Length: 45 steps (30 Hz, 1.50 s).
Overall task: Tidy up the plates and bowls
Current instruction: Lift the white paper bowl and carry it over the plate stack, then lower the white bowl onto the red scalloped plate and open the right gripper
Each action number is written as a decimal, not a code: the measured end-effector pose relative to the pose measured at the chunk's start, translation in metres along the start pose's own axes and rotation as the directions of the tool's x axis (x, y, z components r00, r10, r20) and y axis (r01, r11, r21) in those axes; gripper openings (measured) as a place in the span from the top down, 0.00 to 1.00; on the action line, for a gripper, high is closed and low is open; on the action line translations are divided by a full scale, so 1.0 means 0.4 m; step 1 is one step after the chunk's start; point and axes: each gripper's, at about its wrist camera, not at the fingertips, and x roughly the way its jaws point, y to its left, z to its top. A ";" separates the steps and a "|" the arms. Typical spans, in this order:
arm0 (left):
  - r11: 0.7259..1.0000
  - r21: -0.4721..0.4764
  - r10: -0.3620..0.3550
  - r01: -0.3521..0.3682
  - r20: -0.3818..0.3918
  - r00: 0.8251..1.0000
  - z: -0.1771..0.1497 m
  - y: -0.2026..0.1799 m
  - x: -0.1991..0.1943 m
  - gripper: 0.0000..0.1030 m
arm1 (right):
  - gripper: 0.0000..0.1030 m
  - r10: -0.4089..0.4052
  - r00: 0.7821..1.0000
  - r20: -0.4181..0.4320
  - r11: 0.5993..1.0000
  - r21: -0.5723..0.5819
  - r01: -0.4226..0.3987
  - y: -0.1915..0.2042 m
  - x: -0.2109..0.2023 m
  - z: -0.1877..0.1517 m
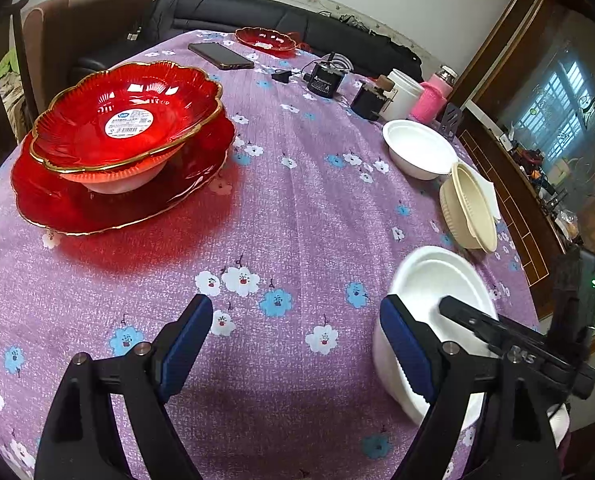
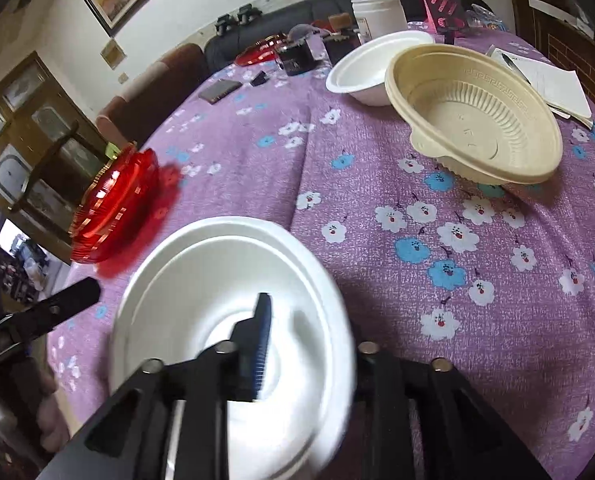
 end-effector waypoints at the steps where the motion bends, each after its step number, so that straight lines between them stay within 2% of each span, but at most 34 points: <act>1: 1.000 0.000 -0.006 0.006 -0.003 1.000 0.000 0.000 0.001 0.18 | 0.70 -0.010 1.000 0.006 1.000 0.002 0.010 -0.003 -0.012 -0.003; 6: 0.997 0.046 -0.062 0.064 -0.040 0.997 -0.012 -0.057 0.025 0.18 | 0.69 -0.023 1.000 0.015 0.999 0.041 0.022 -0.045 -0.053 -0.022; 13: 0.983 0.163 -0.072 0.088 -0.107 0.992 -0.043 -0.167 0.077 0.19 | 0.69 0.005 1.000 -0.006 0.999 0.040 -0.005 -0.037 -0.061 -0.065; 14: 0.979 0.180 -0.075 0.093 -0.106 0.992 -0.048 -0.179 0.079 0.27 | 0.69 0.005 1.000 -0.009 1.000 0.022 -0.005 -0.024 -0.064 -0.070; 15: 0.974 0.205 -0.078 0.100 -0.112 0.991 -0.054 -0.193 0.081 0.50 | 0.70 -0.001 1.000 -0.007 1.000 -0.001 0.001 -0.010 -0.068 -0.076; 16: 0.970 0.221 -0.071 0.097 -0.125 0.990 -0.059 -0.200 0.086 0.61 | 0.76 -0.017 1.000 -0.002 0.999 -0.028 0.017 0.006 -0.073 -0.081; 18: 0.971 0.230 -0.044 0.068 -0.111 0.993 -0.057 -0.199 0.087 0.68 | 0.78 -0.100 0.995 0.020 0.991 -0.088 0.102 0.035 -0.079 -0.084; 20: 0.977 0.202 -0.048 0.066 -0.094 0.994 -0.045 -0.177 0.071 0.72 | 0.78 -0.098 0.995 0.037 0.987 -0.123 0.101 0.058 -0.084 -0.075; 22: 0.985 0.159 -0.058 0.068 -0.069 0.996 -0.026 -0.144 0.040 0.72 | 0.78 -0.067 0.997 0.037 0.989 -0.132 0.071 0.079 -0.083 -0.060; 24: 0.990 0.139 -0.037 0.041 -0.032 0.999 0.000 -0.117 0.004 0.72 | 0.79 -0.026 0.999 0.042 0.988 -0.152 0.032 0.120 -0.076 -0.029; 28: 0.988 0.127 0.072 -0.083 0.085 0.994 0.071 -0.054 -0.096 0.66 | 0.79 0.048 0.997 0.065 0.974 -0.226 -0.032 0.241 -0.054 0.048; 32: 0.971 0.097 0.200 -0.219 0.176 0.964 0.168 0.031 -0.190 0.58 | 0.79 0.105 0.990 0.092 0.940 -0.333 -0.068 0.408 -0.020 0.146; 35: 0.943 0.079 0.299 -0.324 0.228 0.927 0.254 0.107 -0.227 0.57 | 0.79 0.143 0.988 0.051 0.929 -0.351 -0.116 0.511 0.039 0.224; 37: 0.938 0.054 0.324 -0.342 0.210 0.923 0.301 0.165 -0.221 0.57 | 0.79 0.146 0.989 0.019 0.928 -0.349 -0.130 0.564 0.100 0.266; 40: 0.942 -0.011 0.334 -0.335 0.131 0.933 0.355 0.268 -0.171 0.57 | 0.79 0.116 0.993 -0.021 0.925 -0.361 -0.116 0.621 0.190 0.289; 45: 0.939 -0.077 0.338 -0.336 0.014 0.941 0.368 0.381 -0.057 0.57 | 0.79 0.046 0.997 -0.060 0.922 -0.382 -0.066 0.662 0.296 0.285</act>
